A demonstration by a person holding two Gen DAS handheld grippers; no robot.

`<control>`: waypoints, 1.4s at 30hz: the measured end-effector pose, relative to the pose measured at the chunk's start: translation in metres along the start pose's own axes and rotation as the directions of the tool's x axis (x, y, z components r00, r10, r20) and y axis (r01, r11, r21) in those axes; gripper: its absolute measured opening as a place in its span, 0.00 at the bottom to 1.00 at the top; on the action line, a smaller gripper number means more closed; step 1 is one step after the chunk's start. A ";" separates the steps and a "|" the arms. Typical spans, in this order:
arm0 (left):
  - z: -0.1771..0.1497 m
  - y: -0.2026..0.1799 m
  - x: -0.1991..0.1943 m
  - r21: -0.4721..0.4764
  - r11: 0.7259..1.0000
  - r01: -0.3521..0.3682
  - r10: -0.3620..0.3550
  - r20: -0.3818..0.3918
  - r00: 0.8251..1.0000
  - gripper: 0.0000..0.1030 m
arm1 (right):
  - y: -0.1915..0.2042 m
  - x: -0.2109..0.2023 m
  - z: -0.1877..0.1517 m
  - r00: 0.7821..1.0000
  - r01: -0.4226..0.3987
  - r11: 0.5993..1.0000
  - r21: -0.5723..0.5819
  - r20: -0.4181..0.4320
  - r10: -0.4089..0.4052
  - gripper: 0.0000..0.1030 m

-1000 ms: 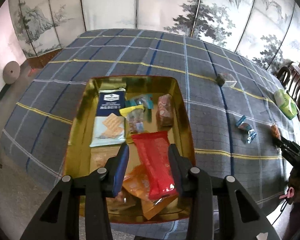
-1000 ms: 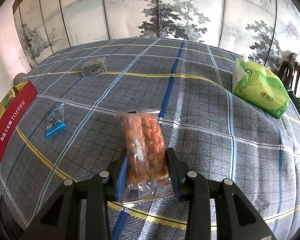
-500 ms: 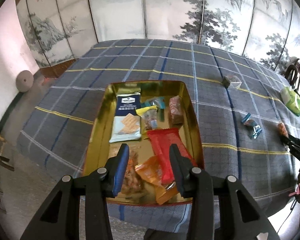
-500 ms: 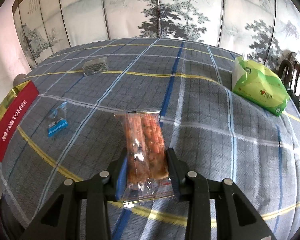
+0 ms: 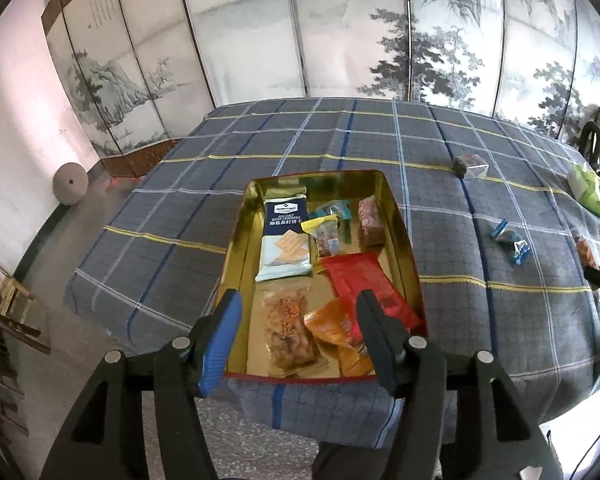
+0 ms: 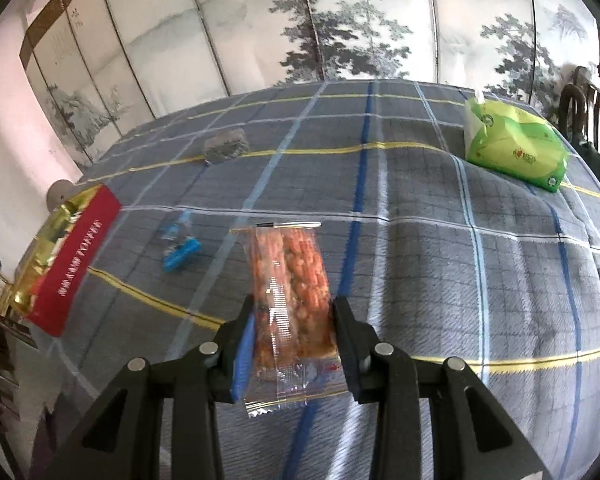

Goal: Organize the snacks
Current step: 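Carry the shrimp-chip bag over the gold tin with the right gripper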

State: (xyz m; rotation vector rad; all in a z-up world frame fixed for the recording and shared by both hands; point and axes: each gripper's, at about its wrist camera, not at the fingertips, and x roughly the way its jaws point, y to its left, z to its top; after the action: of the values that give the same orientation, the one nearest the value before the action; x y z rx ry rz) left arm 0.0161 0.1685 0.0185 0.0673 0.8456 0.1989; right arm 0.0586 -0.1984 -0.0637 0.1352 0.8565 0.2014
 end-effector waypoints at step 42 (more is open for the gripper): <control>-0.038 0.083 -0.010 -0.154 0.982 -0.112 0.117 0.027 0.993 0.68 | 0.277 0.026 0.031 0.916 -0.401 0.887 -0.230 -0.110 0.386 0.36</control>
State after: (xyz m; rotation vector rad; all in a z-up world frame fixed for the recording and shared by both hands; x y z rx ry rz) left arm -0.0315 0.2466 0.0119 -0.0237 0.7892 0.3693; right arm 0.0655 0.0755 -0.0075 0.0664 0.8514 0.6972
